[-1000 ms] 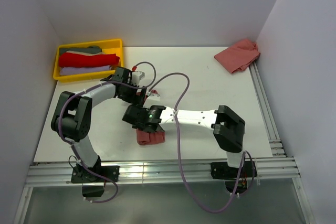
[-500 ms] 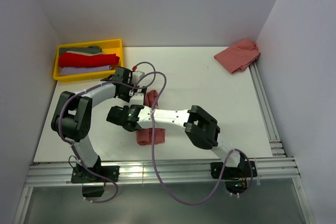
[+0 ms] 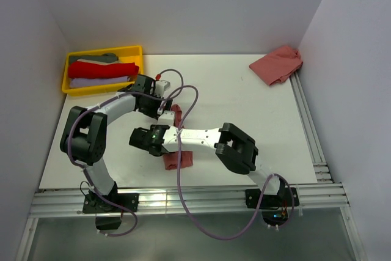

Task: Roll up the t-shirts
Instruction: Roll the tshirt

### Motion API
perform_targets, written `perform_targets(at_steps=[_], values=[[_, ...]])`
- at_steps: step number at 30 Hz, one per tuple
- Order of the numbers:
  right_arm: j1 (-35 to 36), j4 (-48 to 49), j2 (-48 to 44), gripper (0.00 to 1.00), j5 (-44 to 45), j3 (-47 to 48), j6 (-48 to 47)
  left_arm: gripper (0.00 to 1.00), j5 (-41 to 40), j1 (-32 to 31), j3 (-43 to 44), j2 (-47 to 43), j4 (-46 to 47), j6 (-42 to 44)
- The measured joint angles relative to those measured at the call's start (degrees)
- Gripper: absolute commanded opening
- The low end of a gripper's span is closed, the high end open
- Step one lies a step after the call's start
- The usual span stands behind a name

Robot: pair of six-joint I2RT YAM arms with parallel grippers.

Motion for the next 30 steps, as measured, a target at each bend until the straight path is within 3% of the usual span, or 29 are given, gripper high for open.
perform_targets(at_steps=[11,23,30], values=[[-0.5,0.6,0.0,0.6,-0.5,-0.7,-0.6,0.99,0.7,3.6,5.5,-0.1,-4.2,0.5],[-3.5,6.5,-4.4,0.55,-6.1,-7.2,-3.1,0.99,2.1,6.7,5.9,-4.1,-6.3,0.7],[-5.9,16.8,-10.4,0.43,-11.5,-17.1,-4.4,0.99,3.1,6.7,5.9,-5.2,-7.0,0.9]])
